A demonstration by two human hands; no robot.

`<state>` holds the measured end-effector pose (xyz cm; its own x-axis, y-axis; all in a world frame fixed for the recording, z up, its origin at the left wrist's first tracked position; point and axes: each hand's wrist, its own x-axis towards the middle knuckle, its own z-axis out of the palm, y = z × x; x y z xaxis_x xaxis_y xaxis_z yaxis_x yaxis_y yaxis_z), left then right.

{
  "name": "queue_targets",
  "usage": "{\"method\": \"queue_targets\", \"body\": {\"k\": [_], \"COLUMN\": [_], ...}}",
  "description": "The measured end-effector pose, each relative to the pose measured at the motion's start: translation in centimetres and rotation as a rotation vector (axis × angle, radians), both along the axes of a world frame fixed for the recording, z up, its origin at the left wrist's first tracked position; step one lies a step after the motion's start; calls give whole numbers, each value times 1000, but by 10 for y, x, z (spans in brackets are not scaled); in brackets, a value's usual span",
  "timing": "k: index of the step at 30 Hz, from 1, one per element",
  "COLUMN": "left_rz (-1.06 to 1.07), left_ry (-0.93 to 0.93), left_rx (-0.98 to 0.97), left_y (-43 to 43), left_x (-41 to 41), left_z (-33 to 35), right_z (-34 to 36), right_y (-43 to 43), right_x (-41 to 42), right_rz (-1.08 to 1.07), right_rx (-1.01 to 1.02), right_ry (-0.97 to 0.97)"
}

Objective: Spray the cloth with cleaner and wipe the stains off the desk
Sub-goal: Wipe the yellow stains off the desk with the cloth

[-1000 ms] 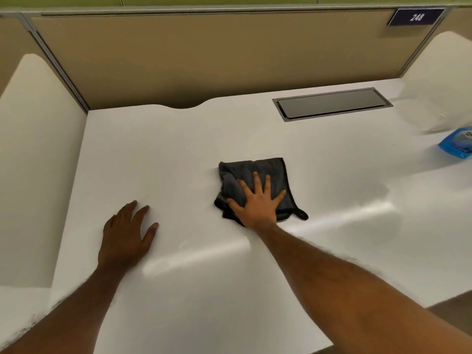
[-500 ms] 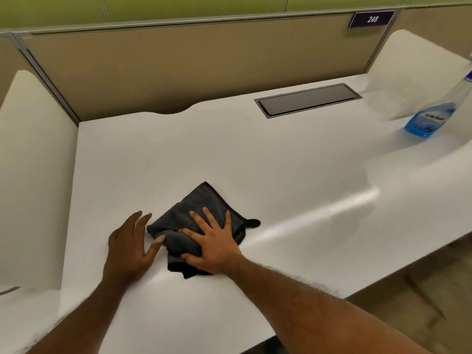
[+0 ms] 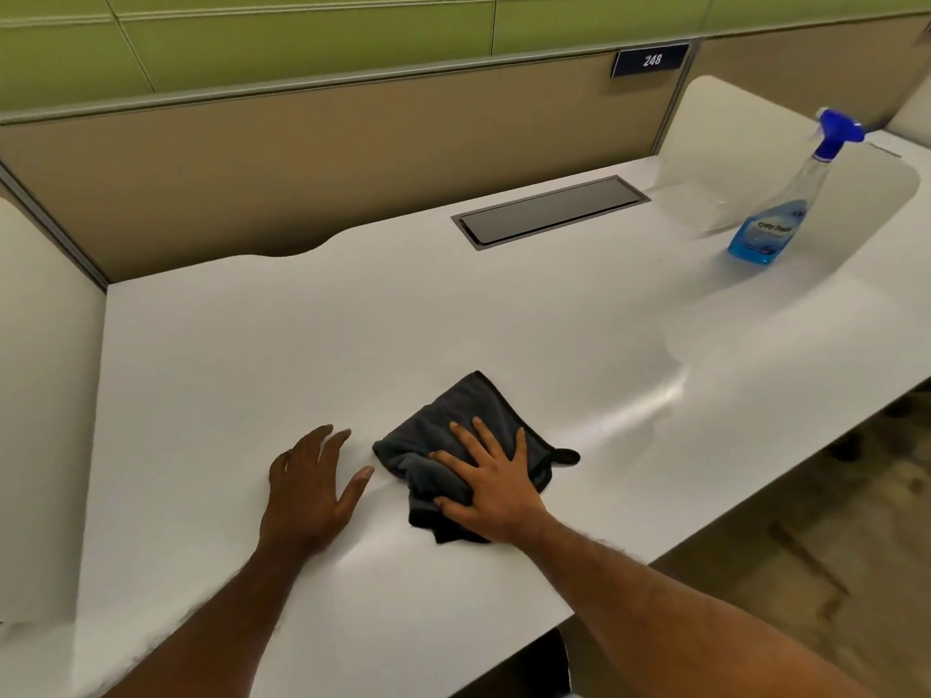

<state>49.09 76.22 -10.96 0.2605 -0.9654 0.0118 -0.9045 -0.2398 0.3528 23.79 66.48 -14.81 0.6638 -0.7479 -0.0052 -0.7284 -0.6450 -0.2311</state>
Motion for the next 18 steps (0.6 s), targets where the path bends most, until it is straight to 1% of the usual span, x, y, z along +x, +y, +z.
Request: {"method": "queue_targets", "body": {"k": [8, 13, 18], "left_rz": [-39, -63, -42], "left_ry": [-24, 36, 118], "left_rx": [17, 5, -110], "left_y": [-46, -78, -105], "left_x": [-67, -111, -142], "left_z": [0, -2, 1], "right_z": [6, 7, 6], "right_y": [-42, -58, -59], "right_x": [-69, -89, -90], "right_rz": [-95, -107, -72], "right_rx": [24, 46, 69], "right_ry": [-8, -14, -42]}}
